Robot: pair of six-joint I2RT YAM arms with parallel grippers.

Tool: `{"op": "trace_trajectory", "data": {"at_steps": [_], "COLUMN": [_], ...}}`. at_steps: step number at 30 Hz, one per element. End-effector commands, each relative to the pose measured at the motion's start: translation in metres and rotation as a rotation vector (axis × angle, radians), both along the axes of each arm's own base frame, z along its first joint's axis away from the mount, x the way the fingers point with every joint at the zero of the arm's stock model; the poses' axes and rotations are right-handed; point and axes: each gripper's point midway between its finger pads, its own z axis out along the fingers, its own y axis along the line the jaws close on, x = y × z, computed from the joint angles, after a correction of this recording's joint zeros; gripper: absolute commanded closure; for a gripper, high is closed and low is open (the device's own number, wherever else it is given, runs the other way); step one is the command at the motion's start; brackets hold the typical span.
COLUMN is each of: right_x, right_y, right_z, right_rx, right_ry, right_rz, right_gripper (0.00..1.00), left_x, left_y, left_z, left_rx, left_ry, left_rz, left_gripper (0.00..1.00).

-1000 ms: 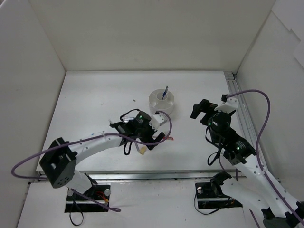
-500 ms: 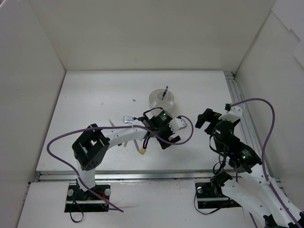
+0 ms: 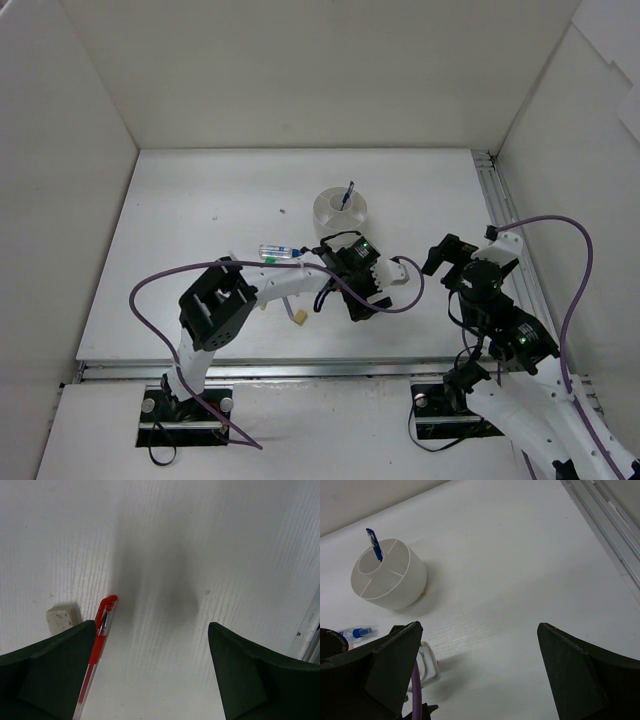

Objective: Sort the stationery into containers
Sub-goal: Pick up the pen from the center of the board.

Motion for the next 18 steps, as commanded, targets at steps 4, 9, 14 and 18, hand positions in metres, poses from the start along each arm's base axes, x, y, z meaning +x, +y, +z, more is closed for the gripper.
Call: {"op": "trace_trajectory", "data": {"at_steps": [4, 9, 14, 18], "right_x": [-0.001, -0.003, -0.003, -0.003], "right_y": [-0.013, -0.017, -0.021, -0.020], "right_z": [0.011, 0.009, 0.008, 0.008], "right_rx": [0.014, 0.006, 0.000, 0.000], "right_ry": [-0.041, -0.032, -0.030, -0.026], "right_rz": [-0.070, -0.080, -0.099, -0.096], "right_gripper": [0.02, 0.02, 0.02, 0.02], "left_x": [0.008, 0.018, 0.022, 0.021], "left_y": [-0.008, 0.000, 0.013, 0.015], "left_z": [0.015, -0.003, -0.009, -0.009], "left_rx": [-0.043, -0.001, 0.005, 0.008], "left_ry": [-0.029, -0.006, 0.011, 0.016], "left_rz": [-0.010, 0.043, 0.106, 0.118], "left_gripper": [0.12, 0.14, 0.17, 0.27]}}
